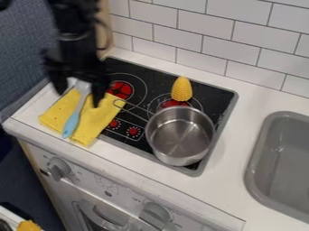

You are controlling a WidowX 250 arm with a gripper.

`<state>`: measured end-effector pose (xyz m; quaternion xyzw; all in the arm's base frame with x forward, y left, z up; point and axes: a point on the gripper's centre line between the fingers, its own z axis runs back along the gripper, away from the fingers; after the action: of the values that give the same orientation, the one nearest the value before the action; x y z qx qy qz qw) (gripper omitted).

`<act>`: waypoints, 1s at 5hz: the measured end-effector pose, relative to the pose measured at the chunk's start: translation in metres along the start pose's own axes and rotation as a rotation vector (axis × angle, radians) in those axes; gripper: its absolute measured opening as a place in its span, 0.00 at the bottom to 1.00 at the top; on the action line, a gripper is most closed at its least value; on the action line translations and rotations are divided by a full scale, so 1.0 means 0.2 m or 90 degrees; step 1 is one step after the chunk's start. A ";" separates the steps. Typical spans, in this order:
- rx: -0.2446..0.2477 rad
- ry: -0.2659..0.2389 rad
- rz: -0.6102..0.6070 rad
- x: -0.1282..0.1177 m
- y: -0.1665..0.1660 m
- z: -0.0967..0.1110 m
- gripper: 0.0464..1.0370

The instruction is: Take the spoon from above the yellow cloth and move it to the upper right of the stove

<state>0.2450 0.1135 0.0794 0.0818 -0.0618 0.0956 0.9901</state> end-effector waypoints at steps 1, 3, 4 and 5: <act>-0.014 0.013 0.035 -0.09 0.13 -0.11 0.96; -0.042 0.039 0.021 -0.14 0.13 -0.24 0.96; -0.043 0.052 0.007 -0.14 0.09 -0.27 0.96; -0.042 0.056 -0.012 -0.13 0.05 -0.29 0.96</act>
<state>0.2240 0.1289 0.0212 0.0456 -0.0207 0.0874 0.9949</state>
